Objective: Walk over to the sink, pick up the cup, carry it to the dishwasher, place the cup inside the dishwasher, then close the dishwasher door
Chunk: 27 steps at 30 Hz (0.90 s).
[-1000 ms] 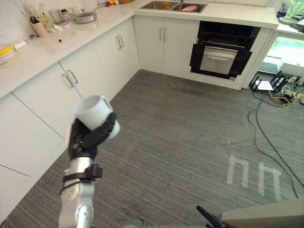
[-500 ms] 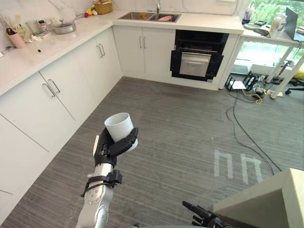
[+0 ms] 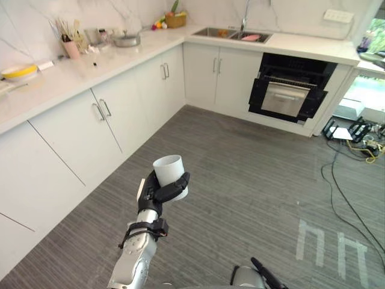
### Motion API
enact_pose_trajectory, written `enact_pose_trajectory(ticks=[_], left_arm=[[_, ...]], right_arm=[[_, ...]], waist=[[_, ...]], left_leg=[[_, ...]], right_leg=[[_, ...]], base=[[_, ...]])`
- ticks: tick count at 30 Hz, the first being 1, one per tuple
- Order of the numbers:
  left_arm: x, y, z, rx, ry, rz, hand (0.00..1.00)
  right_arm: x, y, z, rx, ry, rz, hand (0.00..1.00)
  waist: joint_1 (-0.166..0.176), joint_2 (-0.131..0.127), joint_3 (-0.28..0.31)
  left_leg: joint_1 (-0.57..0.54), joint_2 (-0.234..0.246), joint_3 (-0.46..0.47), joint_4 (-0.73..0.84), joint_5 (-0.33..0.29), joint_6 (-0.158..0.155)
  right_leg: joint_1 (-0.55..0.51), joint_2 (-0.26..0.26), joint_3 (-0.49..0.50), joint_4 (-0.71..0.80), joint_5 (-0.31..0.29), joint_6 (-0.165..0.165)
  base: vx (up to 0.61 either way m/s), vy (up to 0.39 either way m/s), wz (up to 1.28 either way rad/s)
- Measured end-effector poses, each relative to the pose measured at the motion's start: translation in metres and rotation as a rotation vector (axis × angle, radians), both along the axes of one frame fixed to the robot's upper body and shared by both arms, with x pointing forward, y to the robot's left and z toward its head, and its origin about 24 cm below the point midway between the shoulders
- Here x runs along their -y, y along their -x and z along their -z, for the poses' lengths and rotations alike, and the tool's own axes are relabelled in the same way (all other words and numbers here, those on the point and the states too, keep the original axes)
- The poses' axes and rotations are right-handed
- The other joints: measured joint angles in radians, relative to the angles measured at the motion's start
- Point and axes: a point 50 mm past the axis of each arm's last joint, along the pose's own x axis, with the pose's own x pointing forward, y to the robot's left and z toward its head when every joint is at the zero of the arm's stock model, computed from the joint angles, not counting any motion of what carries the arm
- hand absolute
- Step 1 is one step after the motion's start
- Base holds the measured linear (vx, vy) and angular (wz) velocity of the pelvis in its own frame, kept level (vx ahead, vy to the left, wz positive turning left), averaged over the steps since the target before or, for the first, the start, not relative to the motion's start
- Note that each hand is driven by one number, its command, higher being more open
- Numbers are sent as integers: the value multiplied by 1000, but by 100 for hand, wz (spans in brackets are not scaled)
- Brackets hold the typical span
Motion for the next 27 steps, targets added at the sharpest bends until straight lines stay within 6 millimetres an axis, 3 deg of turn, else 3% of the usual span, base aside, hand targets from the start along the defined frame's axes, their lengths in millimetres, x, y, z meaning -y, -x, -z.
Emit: enact_pose_trajectory(ticks=[1,2,3,4,5,6,8,10,11,12,13,14,15,17,18,19,20,21,22,23,24,26,27], left_arm=[[2,-2,-1,2,-13,14,0],[11,-8,-6,4,-8,36,0],[12,-10,-8,9,-8,42,0],[13,-12,-9,5,-8,47,0],[14,-12,-9,3,-5,48,0],[16,-10,-7,-2,5,52,0],[13,-3,-1,-27,8,40,0],[15,5,6,-47,-13,48,0],[15,7,8,-56,-10,47,0],[12,12,13,-75,-20,39,0],[9,16,16,-88,-16,30,0],[8,16,17,-89,-15,33,0],[6,16,16,-83,-13,38,0],[1,15,15,-77,-13,29,0],[-5,15,14,-71,-17,9,0],[-10,16,12,-63,-16,-12,0],[-12,18,10,-57,-13,-21,0],[-13,24,6,-43,-6,-28,0],[-13,28,5,-37,-3,-28,0],[-15,28,0,-7,-9,-15,0],[-15,27,0,-2,-10,-13,0],[-22,24,-3,12,-18,-18,0],[-23,24,-3,13,-19,-20,0]], right_arm=[[1,-1,-1,5,8,-5,100],[8,-8,-4,30,39,-13,100],[11,-14,-6,53,53,-15,100],[15,-23,-10,89,77,-14,100],[16,-25,-11,103,85,-14,100],[16,-27,-16,143,113,-23,100],[13,-27,-18,156,131,-46,100],[13,-24,-17,143,139,-49,100],[13,-20,-16,134,141,-53,100],[13,-15,-15,116,149,-68,100],[17,-13,-16,111,173,-90,100],[20,-14,-17,117,190,-97,100],[28,-25,-23,151,236,-112,100],[32,-45,-32,214,289,-131,100],[34,-67,-42,278,333,-150,100],[32,-90,-54,353,369,-165,100],[31,-101,-61,395,378,-167,100],[29,-115,-72,467,376,-141,100],[28,-120,-76,497,365,-124,100],[19,-129,-80,545,310,-66,100],[18,-131,-81,551,305,-59,100],[17,-143,-88,586,305,-46,100],[17,-143,-89,591,306,-44,100]], waist=[[-10,-4,0],[-13,27,20],[-11,46,22],[-12,49,33],[-12,48,35],[-11,44,29],[-7,49,-5],[-7,80,-15],[-6,85,-16],[1,90,-11],[5,90,-5],[7,93,-4],[22,90,4],[45,86,7],[55,81,10],[63,74,15],[68,73,15],[76,82,10],[83,89,6],[90,56,16],[89,48,19],[87,29,28],[86,29,28]], left_leg=[[18,5,-15,-14,-6,-16],[56,37,-24,-25,-16,-44],[70,45,-23,-31,-5,-54],[116,53,-20,-46,25,-73],[137,58,-18,-45,36,-82],[152,73,-15,13,40,-87],[87,96,-15,171,42,-87],[-51,182,-3,438,178,-107],[-85,210,4,502,248,-103],[-127,270,25,612,422,-92],[-185,304,29,744,427,-61],[-223,306,29,805,370,-47],[-306,274,45,843,256,-25],[-372,233,87,742,176,-26],[-408,188,96,576,146,-29],[-423,131,90,347,157,-50],[-424,104,81,207,184,-75],[-414,72,62,-34,322,-105],[-401,67,57,-93,401,-121],[-364,38,67,-49,466,-19],[-365,31,67,-35,454,-13],[-372,19,82,106,332,13],[-367,18,85,122,316,14]], right_leg=[[22,6,5,-67,87,1],[50,42,-8,-48,130,-72],[44,47,-4,-1,115,-86],[31,44,0,106,51,-83],[25,41,6,164,25,-80],[5,48,29,274,-52,-80],[38,69,29,247,-148,-77],[108,105,-14,179,-162,-90],[138,120,-18,150,-167,-100],[224,156,-21,71,-171,-120],[300,182,-23,8,-169,-135],[333,190,-22,-17,-171,-140],[403,193,-7,-75,-175,-140],[455,188,29,-126,-176,-137],[490,173,52,-147,-179,-122],[518,147,75,-155,-186,-95],[527,134,81,-155,-191,-83],[546,125,96,-155,-202,-61],[558,131,107,-156,-206,-48],[615,89,114,-146,-223,-22],[619,82,111,-140,-223,-22],[628,40,115,-62,-210,-14],[629,33,117,-48,-206,-12]], base=[[451,-250,53],[438,-228,26],[412,-198,7],[287,-139,-6],[334,-182,2],[311,-182,2],[361,-203,10],[380,-183,25],[305,-120,19],[418,-119,8],[424,-102,1],[514,-91,-12],[420,-60,-31],[434,-5,-56],[566,83,-76],[578,122,-78],[500,173,-78],[408,180,-65],[635,270,-62],[541,212,-27],[530,184,-6],[468,127,-4],[517,154,-19]])
